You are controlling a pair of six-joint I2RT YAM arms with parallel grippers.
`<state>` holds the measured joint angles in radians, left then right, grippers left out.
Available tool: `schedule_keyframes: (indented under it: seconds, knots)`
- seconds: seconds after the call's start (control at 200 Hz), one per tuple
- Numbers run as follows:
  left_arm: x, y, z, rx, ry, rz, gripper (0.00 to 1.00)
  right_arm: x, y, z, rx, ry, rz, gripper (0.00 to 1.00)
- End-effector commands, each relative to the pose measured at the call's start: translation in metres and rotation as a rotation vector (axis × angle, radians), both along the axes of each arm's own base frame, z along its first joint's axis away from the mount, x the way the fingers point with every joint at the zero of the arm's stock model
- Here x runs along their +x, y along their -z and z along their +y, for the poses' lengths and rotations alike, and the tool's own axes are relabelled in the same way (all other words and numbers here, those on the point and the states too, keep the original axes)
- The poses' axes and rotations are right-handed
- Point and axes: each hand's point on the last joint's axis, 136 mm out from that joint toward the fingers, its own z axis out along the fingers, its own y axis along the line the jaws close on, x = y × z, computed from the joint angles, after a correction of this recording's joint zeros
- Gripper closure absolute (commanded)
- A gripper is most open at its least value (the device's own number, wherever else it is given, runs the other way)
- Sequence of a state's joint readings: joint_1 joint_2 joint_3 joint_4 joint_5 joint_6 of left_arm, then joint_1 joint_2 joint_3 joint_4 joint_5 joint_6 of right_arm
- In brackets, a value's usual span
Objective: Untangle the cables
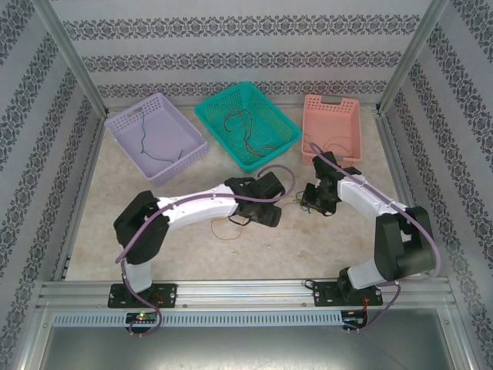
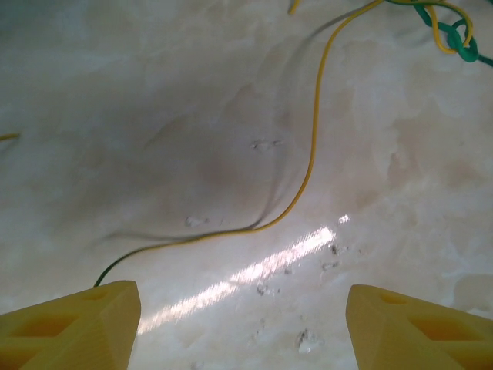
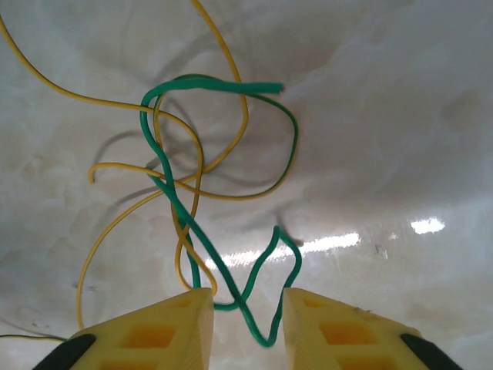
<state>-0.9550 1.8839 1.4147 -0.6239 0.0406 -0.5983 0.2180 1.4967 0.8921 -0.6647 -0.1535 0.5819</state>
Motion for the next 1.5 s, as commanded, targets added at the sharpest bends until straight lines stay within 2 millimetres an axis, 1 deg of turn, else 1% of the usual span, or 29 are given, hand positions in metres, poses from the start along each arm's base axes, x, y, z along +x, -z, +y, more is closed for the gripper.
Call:
schedule_keyframes:
  seconds: [0.0, 0.105, 0.175, 0.245, 0.335, 0.425, 0.55, 0.58, 0.62, 0.644, 0.674, 0.704, 0.724, 0.744, 0.814, 0.839, 0.874, 0.889, 0.959, 1.039, 1.109, 1.169, 1.214, 1.309, 1.379, 1.499]
  knots:
    - [0.010, -0.001, -0.020, 0.009, 0.095, -0.058, 0.28, 0.002, 0.010, 0.004, -0.008, -0.068, 0.039, 0.75]
    - [0.015, 0.007, -0.033, 0.008, 0.118, -0.070, 0.27, -0.001, 0.018, 0.003, -0.027, -0.074, 0.069, 0.80]
    - [0.019, 0.019, -0.037, 0.031, 0.116, -0.065, 0.27, -0.001, 0.020, 0.002, -0.028, -0.072, 0.070, 0.86]
    - [0.025, 0.032, -0.035, 0.081, 0.100, -0.073, 0.28, 0.000, 0.019, 0.004, -0.020, -0.076, 0.066, 0.93]
    - [0.035, 0.045, -0.029, 0.141, 0.073, -0.103, 0.28, 0.002, 0.011, 0.008, -0.007, -0.093, 0.050, 1.00]
    - [0.044, 0.049, -0.023, 0.183, 0.048, -0.144, 0.26, 0.000, 0.002, 0.012, 0.006, -0.115, 0.042, 1.00]
    - [0.047, 0.053, -0.033, 0.150, 0.055, -0.149, 0.26, -0.005, -0.008, 0.018, 0.048, -0.126, 0.034, 1.00]
    - [0.047, 0.054, -0.035, 0.144, 0.058, -0.148, 0.30, -0.006, -0.011, 0.020, 0.064, -0.129, 0.031, 1.00]
    - [0.048, 0.059, -0.036, 0.147, 0.058, -0.144, 0.43, -0.008, -0.014, 0.023, 0.087, -0.129, 0.033, 1.00]
    - [0.049, 0.061, -0.035, 0.153, 0.049, -0.147, 0.52, -0.009, -0.018, 0.025, 0.101, -0.125, 0.032, 1.00]
    - [0.050, 0.064, -0.030, 0.166, 0.032, -0.150, 0.72, -0.010, -0.022, 0.025, 0.111, -0.121, 0.027, 1.00]
    - [0.052, 0.067, -0.023, 0.187, 0.007, -0.149, 0.88, -0.011, -0.026, 0.025, 0.120, -0.114, 0.024, 1.00]
    - [0.054, 0.068, -0.016, 0.208, -0.019, -0.148, 0.96, -0.011, -0.030, 0.025, 0.127, -0.109, 0.016, 1.00]
    - [0.055, 0.069, -0.007, 0.235, -0.047, -0.144, 1.00, -0.011, -0.034, 0.025, 0.137, -0.101, 0.009, 1.00]
    - [0.056, 0.073, 0.024, 0.295, -0.125, -0.130, 1.00, -0.008, -0.049, 0.020, 0.178, -0.061, -0.024, 1.00]
    - [0.056, 0.072, 0.036, 0.307, -0.153, -0.129, 1.00, -0.007, -0.055, 0.017, 0.185, -0.045, -0.037, 1.00]
    - [0.056, 0.072, 0.054, 0.328, -0.193, -0.128, 1.00, -0.005, -0.063, 0.011, 0.191, -0.021, -0.056, 1.00]
    - [0.056, 0.068, 0.062, 0.331, -0.211, -0.132, 1.00, -0.004, -0.066, 0.008, 0.192, -0.009, -0.063, 1.00]
    - [0.053, 0.064, 0.101, 0.349, -0.301, -0.114, 1.00, 0.003, -0.081, -0.007, 0.190, 0.045, -0.102, 1.00]
    - [0.042, 0.065, 0.147, 0.371, -0.387, -0.066, 1.00, 0.011, -0.095, -0.024, 0.188, 0.108, -0.145, 1.00]
    - [0.033, 0.061, 0.183, 0.397, -0.455, -0.045, 1.00, 0.017, -0.106, -0.036, 0.186, 0.171, -0.177, 1.00]
    - [0.026, 0.056, 0.208, 0.409, -0.506, -0.037, 1.00, 0.022, -0.113, -0.047, 0.176, 0.228, -0.202, 1.00]
    - [0.022, 0.051, 0.223, 0.411, -0.539, -0.037, 1.00, 0.024, -0.118, -0.054, 0.157, 0.265, -0.220, 1.00]
    - [0.018, 0.040, 0.247, 0.409, -0.597, -0.042, 1.00, 0.026, -0.127, -0.070, 0.084, 0.324, -0.248, 1.00]
    - [0.015, 0.036, 0.263, 0.422, -0.639, -0.037, 1.00, 0.027, -0.133, -0.082, 0.037, 0.370, -0.267, 1.00]
    - [0.013, 0.033, 0.284, 0.421, -0.704, -0.020, 1.00, 0.026, -0.143, -0.104, -0.030, 0.447, -0.290, 1.00]
